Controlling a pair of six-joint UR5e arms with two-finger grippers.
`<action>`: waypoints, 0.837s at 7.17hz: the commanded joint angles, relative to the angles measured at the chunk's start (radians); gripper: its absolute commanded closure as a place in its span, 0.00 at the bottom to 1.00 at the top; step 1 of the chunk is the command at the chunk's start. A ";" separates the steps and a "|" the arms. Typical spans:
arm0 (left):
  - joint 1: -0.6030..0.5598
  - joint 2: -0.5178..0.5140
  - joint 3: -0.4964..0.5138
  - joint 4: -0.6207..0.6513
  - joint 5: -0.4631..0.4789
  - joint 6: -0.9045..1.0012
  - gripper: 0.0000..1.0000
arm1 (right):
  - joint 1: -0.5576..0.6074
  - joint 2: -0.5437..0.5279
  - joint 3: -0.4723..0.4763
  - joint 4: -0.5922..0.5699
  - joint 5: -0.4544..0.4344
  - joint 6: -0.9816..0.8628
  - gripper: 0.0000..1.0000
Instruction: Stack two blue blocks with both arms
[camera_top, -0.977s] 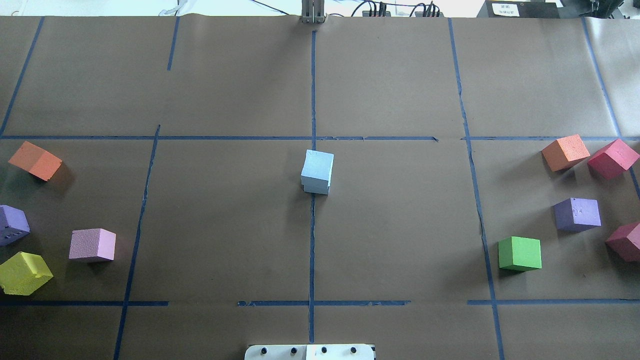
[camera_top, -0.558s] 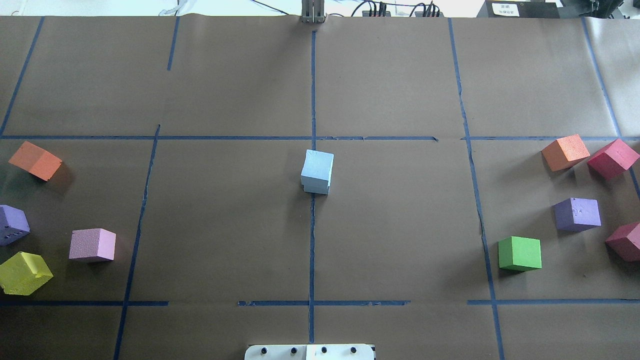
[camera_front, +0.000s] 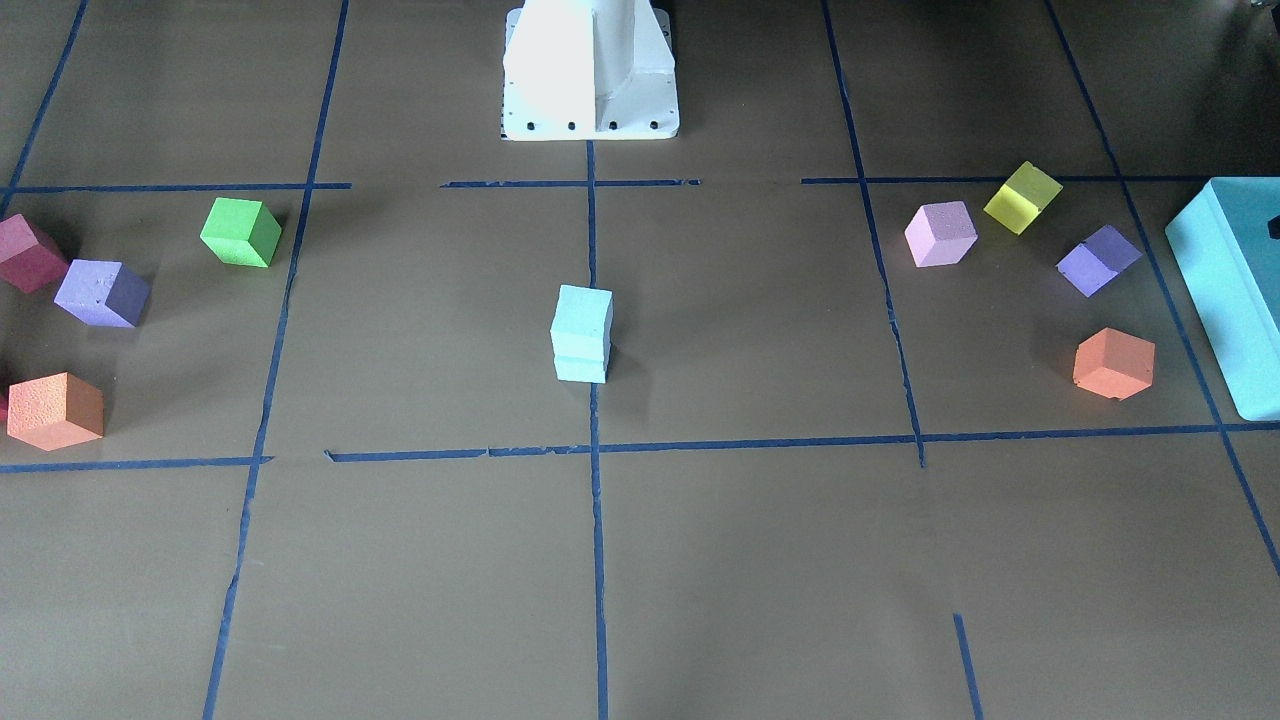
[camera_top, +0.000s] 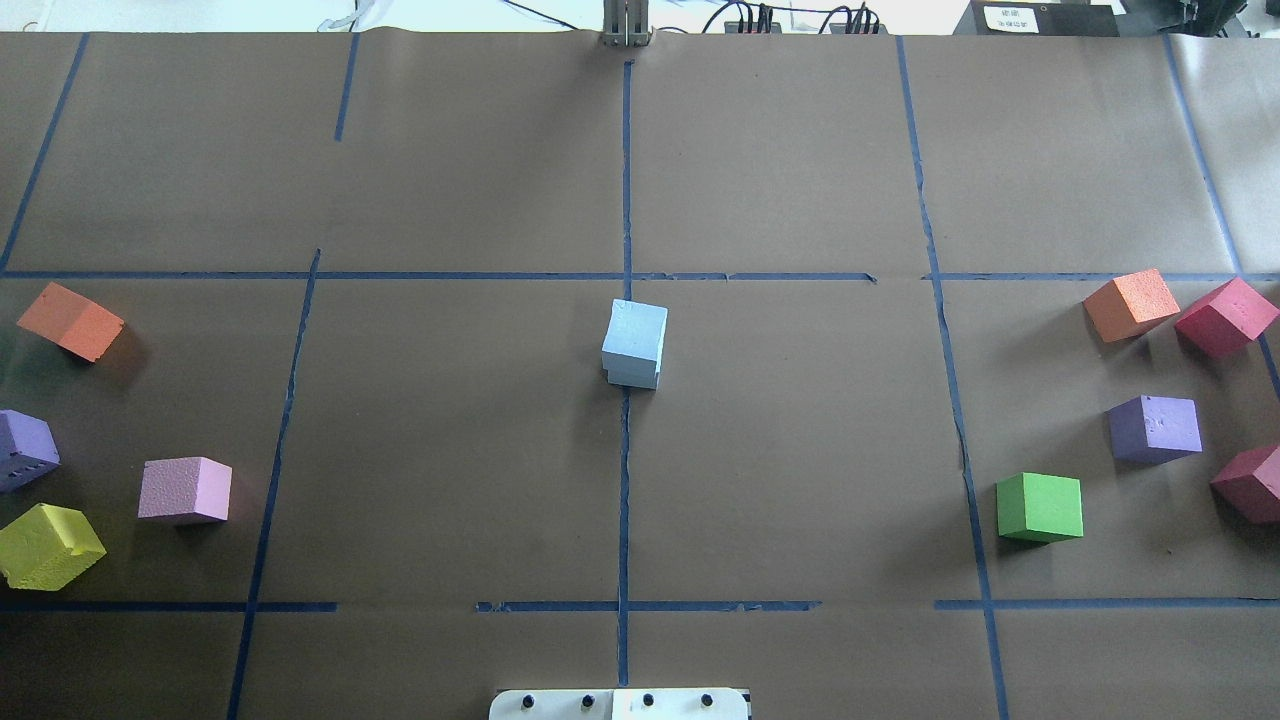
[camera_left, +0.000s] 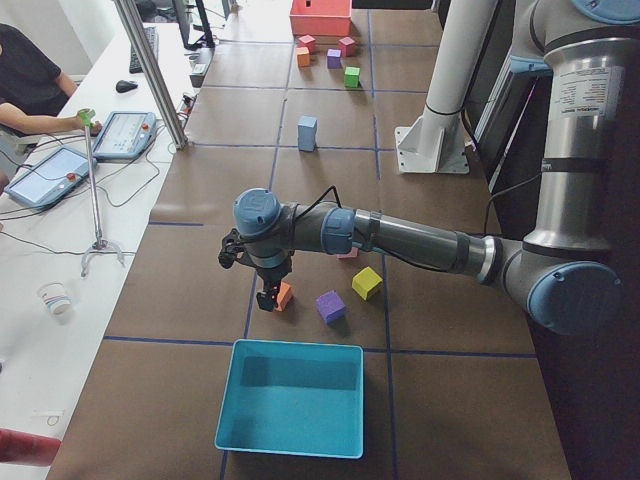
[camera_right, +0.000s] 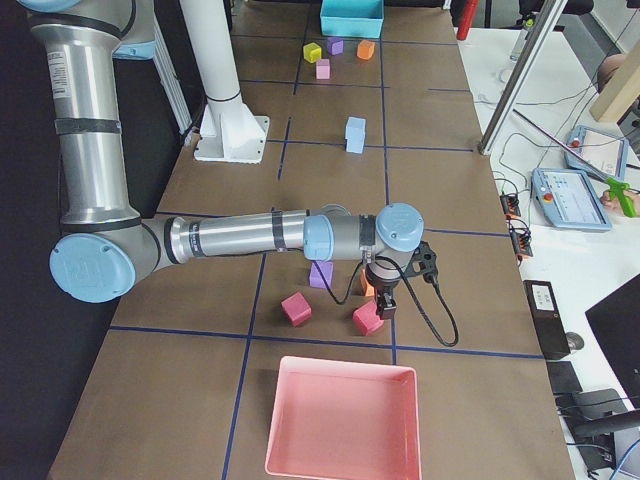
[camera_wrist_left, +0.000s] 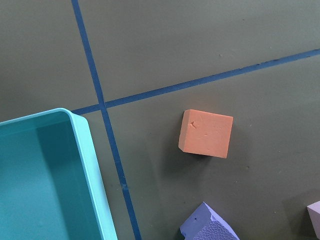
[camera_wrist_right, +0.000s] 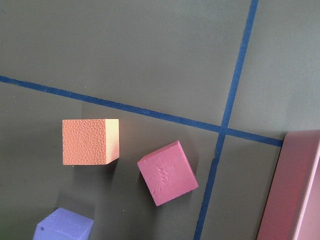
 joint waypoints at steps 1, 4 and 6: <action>-0.002 0.022 0.007 0.004 0.001 -0.003 0.00 | -0.013 0.002 -0.006 0.003 -0.017 0.012 0.00; -0.003 0.065 -0.124 0.002 -0.002 -0.047 0.00 | -0.024 0.015 -0.023 0.006 -0.018 0.024 0.00; 0.000 0.080 -0.134 0.002 0.001 -0.048 0.00 | -0.038 0.060 -0.101 0.012 -0.020 0.026 0.00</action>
